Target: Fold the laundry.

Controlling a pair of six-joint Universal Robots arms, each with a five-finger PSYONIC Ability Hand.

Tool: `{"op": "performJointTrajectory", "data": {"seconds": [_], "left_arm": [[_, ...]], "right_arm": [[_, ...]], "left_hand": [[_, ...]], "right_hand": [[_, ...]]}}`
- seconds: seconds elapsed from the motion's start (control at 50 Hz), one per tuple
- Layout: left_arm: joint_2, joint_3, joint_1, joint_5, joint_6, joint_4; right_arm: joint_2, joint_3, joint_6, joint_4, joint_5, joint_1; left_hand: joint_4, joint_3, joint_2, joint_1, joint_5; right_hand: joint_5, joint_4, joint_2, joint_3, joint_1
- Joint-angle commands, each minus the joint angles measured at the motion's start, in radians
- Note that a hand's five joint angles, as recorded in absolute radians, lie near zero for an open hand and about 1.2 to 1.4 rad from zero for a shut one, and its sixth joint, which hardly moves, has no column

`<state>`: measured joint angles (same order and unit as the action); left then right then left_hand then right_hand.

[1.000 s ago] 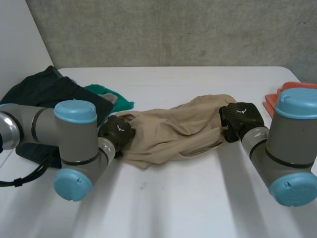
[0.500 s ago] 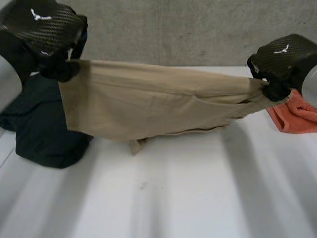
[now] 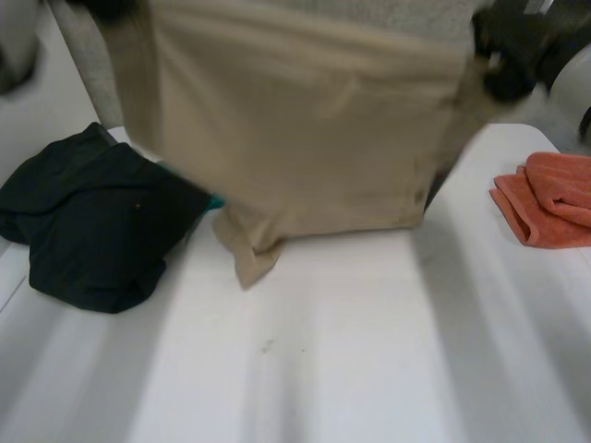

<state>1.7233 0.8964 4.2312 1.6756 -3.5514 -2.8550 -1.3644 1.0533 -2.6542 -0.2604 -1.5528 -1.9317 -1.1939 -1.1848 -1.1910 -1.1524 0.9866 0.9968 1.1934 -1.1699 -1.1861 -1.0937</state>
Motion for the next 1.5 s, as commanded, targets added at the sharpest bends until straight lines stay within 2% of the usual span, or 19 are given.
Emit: {"op": "performJointTrajectory", "data": {"seconds": [0.02,0.28,0.44,0.62,0.76,0.86,0.92,0.94,0.96,0.98,1.0,1.02,1.04,1.1,1.22,1.28,1.34,1.4,1.5], "left_arm": [[-0.192,-0.063,-0.005,0.024,0.008,-0.053],[-0.315,-0.139,-0.016,0.046,-0.003,-0.064],[-0.246,-0.183,-0.007,0.041,-0.023,-0.078],[0.036,-0.215,0.045,0.029,-0.027,-0.15],[0.358,-0.26,0.076,0.007,-0.043,-0.247],[0.638,-0.37,0.096,-0.004,-0.092,-0.346],[0.751,-0.45,0.105,-0.005,-0.121,-0.372],[0.812,-0.511,0.114,-0.008,-0.129,-0.372],[0.834,-0.542,0.116,-0.01,-0.129,-0.368],[0.849,-0.566,0.118,-0.007,-0.129,-0.357],[0.858,-0.592,0.115,-0.005,-0.133,-0.345],[0.861,-0.626,0.104,0.003,-0.136,-0.31],[0.86,-0.636,0.095,0.01,-0.136,-0.29],[0.813,-0.628,0.073,0.053,-0.139,-0.247],[0.645,-0.447,0.052,0.116,-0.138,-0.213],[0.515,-0.265,0.03,0.135,-0.127,-0.19],[0.374,-0.058,-0.003,0.124,-0.11,-0.146],[0.248,0.141,-0.046,0.09,-0.084,-0.097],[0.116,0.404,-0.117,0.039,-0.04,-0.026]], "right_arm": [[-0.13,-0.03,-0.018,0.135,-0.003,-0.009],[-0.183,-0.156,-0.036,0.138,0.002,-0.035],[-0.144,-0.185,-0.039,0.118,-0.003,-0.044],[0.039,-0.168,-0.055,0.116,-0.015,-0.055],[0.27,-0.174,-0.055,0.151,-0.05,-0.059],[0.479,-0.231,-0.046,0.32,-0.096,-0.059],[0.571,-0.274,-0.033,0.421,-0.121,-0.056],[0.629,-0.31,-0.02,0.485,-0.128,-0.055],[0.658,-0.331,-0.007,0.515,-0.127,-0.055],[0.685,-0.352,0.003,0.542,-0.125,-0.058],[0.708,-0.377,0.02,0.565,-0.127,-0.059],[0.743,-0.413,0.063,0.578,-0.128,-0.062],[0.748,-0.429,0.082,0.572,-0.133,-0.061],[0.734,-0.446,0.111,0.502,-0.165,-0.055],[0.601,-0.357,0.017,0.299,-0.184,-0.038],[0.504,-0.256,0.011,0.153,-0.121,-0.029],[0.406,-0.121,0.025,0.001,-0.023,-0.013],[0.32,0.027,0.057,-0.104,0.071,0.011],[0.234,0.23,0.146,-0.122,0.21,0.057]], "left_hand": [[-0.202,-0.211,-0.205,-0.244,0.235],[-0.202,-0.211,-0.205,-0.244,0.235],[-0.202,-0.211,-0.205,-0.244,0.235],[-0.202,-0.211,-0.205,-0.244,0.235],[-0.202,-0.211,-0.205,-0.244,0.235],[-0.202,-0.211,-0.205,-0.244,0.235],[-0.202,-0.211,-0.205,-0.244,0.235],[-0.202,-0.211,-0.205,-0.244,0.235],[-0.202,-0.211,-0.205,-0.244,0.235],[-0.028,-0.037,-0.031,-0.07,0.061],[0.337,0.328,0.334,0.295,-0.304],[0.951,0.942,0.948,0.909,-0.918],[1.019,1.01,1.016,0.978,-0.987],[1.019,1.01,1.016,0.978,-0.987],[1.019,1.01,1.016,0.978,-0.987],[1.019,1.01,1.016,0.978,-0.987],[1.019,1.01,1.016,0.978,-0.987],[0.893,0.884,0.89,0.852,-0.86],[0.755,0.745,0.752,0.713,-0.722]], "right_hand": [[0.225,0.203,-0.226,-0.21,-0.303],[0.225,0.203,-0.226,-0.21,-0.303],[0.225,0.203,-0.226,-0.21,-0.303],[0.225,0.203,-0.226,-0.21,-0.303],[0.225,0.203,-0.226,-0.21,-0.303],[0.225,0.203,-0.226,-0.21,-0.303],[0.225,0.203,-0.226,-0.21,-0.303],[0.027,0.005,-0.028,-0.012,-0.105],[-0.449,-0.471,0.447,0.464,0.371],[-0.831,-0.854,0.83,0.846,0.754],[-0.997,-1.019,0.995,1.012,0.919],[-0.997,-1.019,0.995,1.012,0.919],[-0.997,-1.019,0.995,1.012,0.919],[-0.997,-1.019,0.995,1.012,0.919],[-0.997,-1.019,0.995,1.012,0.919],[-0.997,-1.019,0.995,1.012,0.919],[-0.997,-1.019,0.995,1.012,0.919],[-0.997,-1.019,0.995,1.012,0.919],[-0.941,-0.963,0.94,0.956,0.863]]}}
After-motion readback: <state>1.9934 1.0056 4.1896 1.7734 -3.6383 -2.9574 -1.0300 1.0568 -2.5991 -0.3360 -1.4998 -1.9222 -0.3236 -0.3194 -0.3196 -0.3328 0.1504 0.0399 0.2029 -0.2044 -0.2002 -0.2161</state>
